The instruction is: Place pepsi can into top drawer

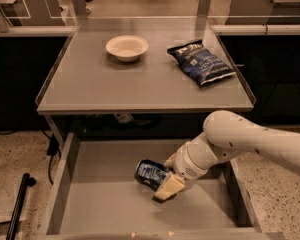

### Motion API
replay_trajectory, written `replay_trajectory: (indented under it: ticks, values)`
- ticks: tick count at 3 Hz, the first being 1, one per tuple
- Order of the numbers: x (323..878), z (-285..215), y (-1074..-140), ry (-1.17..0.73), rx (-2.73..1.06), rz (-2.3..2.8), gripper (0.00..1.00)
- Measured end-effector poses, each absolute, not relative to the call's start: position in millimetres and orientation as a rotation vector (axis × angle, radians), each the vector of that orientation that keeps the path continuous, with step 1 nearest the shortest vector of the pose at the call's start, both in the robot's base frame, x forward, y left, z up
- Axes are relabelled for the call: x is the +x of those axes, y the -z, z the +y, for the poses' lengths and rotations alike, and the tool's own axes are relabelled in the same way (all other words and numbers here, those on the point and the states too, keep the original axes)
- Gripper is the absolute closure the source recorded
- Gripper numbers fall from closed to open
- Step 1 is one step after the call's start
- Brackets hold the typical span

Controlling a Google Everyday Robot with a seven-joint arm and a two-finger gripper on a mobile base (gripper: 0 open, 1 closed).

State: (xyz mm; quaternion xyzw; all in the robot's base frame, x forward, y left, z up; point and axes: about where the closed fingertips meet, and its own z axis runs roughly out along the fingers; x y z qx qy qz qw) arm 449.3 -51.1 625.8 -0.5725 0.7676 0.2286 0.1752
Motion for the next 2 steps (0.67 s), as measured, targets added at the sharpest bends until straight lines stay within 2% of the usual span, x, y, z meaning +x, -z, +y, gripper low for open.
replay_trajectory:
  ticks: [1,2]
  values:
    - [449.3,-51.1,-625.8,-0.648,-1.622,2.175,0.00]
    - [449.3,-51.1,-625.8,-0.648,-1.622,2.175,0.00]
